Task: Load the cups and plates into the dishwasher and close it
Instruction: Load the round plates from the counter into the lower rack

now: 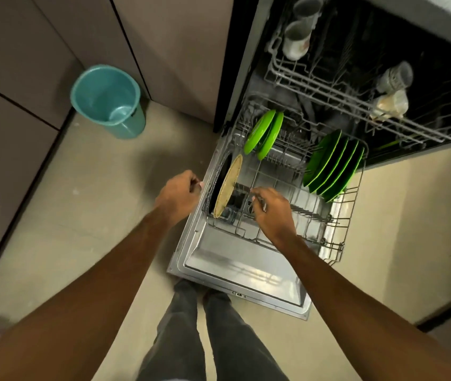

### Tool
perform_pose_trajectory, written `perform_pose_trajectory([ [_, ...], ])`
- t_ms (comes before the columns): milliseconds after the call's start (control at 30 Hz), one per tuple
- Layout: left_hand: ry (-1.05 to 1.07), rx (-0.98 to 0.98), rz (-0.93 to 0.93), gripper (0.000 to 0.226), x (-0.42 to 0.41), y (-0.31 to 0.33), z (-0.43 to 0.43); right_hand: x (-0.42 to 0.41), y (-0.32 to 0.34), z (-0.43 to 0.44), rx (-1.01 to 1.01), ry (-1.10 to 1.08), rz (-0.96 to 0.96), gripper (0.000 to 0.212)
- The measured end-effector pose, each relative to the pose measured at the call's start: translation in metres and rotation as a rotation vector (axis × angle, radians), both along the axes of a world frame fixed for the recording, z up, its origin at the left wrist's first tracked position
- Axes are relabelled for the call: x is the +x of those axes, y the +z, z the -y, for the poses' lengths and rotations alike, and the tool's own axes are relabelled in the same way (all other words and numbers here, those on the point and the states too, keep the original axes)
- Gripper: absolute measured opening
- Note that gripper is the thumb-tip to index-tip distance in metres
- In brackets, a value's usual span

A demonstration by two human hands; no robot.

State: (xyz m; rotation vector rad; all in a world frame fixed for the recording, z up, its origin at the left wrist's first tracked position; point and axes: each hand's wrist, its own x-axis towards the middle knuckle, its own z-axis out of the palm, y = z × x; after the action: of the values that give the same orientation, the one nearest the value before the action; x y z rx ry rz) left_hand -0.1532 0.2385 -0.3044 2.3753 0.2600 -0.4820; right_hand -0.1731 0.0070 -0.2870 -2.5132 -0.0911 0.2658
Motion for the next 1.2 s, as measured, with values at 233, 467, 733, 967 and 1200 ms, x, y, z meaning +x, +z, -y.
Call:
perform_pose_trajectory([
  [233, 0.113, -0.014, 0.124, 0.012, -0.036, 0.095, -0.010, -0.002, 0.085, -0.031, 0.108, 0.002, 0.037, 0.025],
  [467, 0.181, 0.059, 0.198, 0.030, -0.064, 0.176, -0.055, 0.007, 0.156, -0.085, 0.142, 0.188, 0.099, 0.025],
  [733, 0.201, 0.155, 0.360, 0.032, -0.093, 0.247, -0.178, 0.010, 0.218, -0.214, 0.175, 0.397, 0.324, 0.025],
  [967, 0.231, 0.309, 0.525, 0.033, -0.097, 0.300, -0.331, 0.008, 0.261, -0.378, 0.298, 0.377, 0.449, 0.027],
  [1200, 0.355, 0.361, 0.621, 0.033, -0.100, 0.341, -0.456, 0.012, 0.298, -0.517, 0.373, 0.471, 0.509, 0.022],
])
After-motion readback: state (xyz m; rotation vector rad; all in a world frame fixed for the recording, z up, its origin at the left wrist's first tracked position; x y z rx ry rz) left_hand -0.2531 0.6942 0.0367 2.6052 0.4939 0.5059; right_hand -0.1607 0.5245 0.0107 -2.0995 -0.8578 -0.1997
